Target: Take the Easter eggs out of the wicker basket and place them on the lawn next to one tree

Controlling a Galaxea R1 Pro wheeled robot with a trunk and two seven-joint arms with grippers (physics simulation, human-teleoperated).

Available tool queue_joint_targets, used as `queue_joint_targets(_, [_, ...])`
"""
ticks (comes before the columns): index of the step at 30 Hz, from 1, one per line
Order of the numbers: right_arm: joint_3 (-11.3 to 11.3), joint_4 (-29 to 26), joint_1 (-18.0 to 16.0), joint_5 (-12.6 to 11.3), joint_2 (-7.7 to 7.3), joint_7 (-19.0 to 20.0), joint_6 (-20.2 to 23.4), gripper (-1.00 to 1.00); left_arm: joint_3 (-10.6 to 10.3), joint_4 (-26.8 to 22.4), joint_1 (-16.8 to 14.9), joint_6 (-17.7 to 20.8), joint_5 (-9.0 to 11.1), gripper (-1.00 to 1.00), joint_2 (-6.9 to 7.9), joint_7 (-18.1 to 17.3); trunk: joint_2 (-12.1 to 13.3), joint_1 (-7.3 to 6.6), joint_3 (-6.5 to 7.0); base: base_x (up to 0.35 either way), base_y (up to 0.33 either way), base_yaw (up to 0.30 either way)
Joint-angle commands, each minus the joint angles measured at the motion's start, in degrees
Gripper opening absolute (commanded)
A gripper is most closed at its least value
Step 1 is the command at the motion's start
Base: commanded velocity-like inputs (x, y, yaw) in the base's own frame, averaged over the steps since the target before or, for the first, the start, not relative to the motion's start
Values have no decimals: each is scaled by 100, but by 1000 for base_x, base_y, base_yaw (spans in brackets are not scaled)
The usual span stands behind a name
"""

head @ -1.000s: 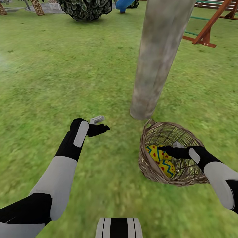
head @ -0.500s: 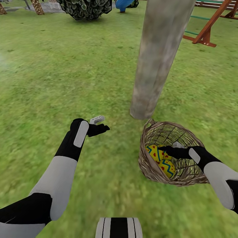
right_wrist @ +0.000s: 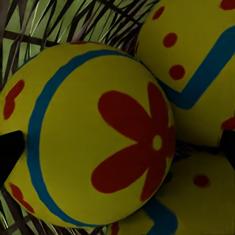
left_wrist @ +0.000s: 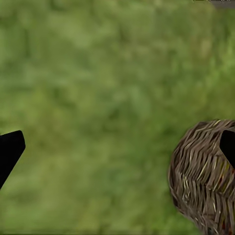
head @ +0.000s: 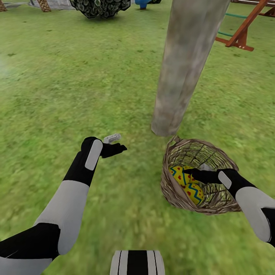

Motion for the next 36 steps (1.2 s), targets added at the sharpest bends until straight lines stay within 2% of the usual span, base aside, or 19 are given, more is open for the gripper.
queue_joint_targets(1, [-21, -3, 0, 34, 2, 9, 33, 100, 1, -3, -3, 13, 59, 100, -2, 57, -1, -1, -11, 0, 0, 146])
queue_joint_targets(14, [-21, 4, 0, 34, 6, 9, 32, 100, 1, -3, -4, 13, 51, 100, -2, 57, -1, -1, -82, 0, 0, 136])
queue_joint_targets(22, [-13, 5, 0, 81, 6, 1, 110, 100, 1, -3, -3, 13, 51, 100, -2, 57, -1, -1, -87, 0, 0, 15])
queue_joint_targets(23, [-13, 3, 0, 89, 6, 1, 142, -100, 1, -3, -2, 13, 51, 100, -2, 57, -1, -1, -87, 0, 0, 0])
queue_joint_targets(36, [-4, -3, 0, 86, 6, 1, 170, -100, 1, -3, -3, 13, 51, 100, 3, 57, -1, -1, -87, 0, 0, 0])
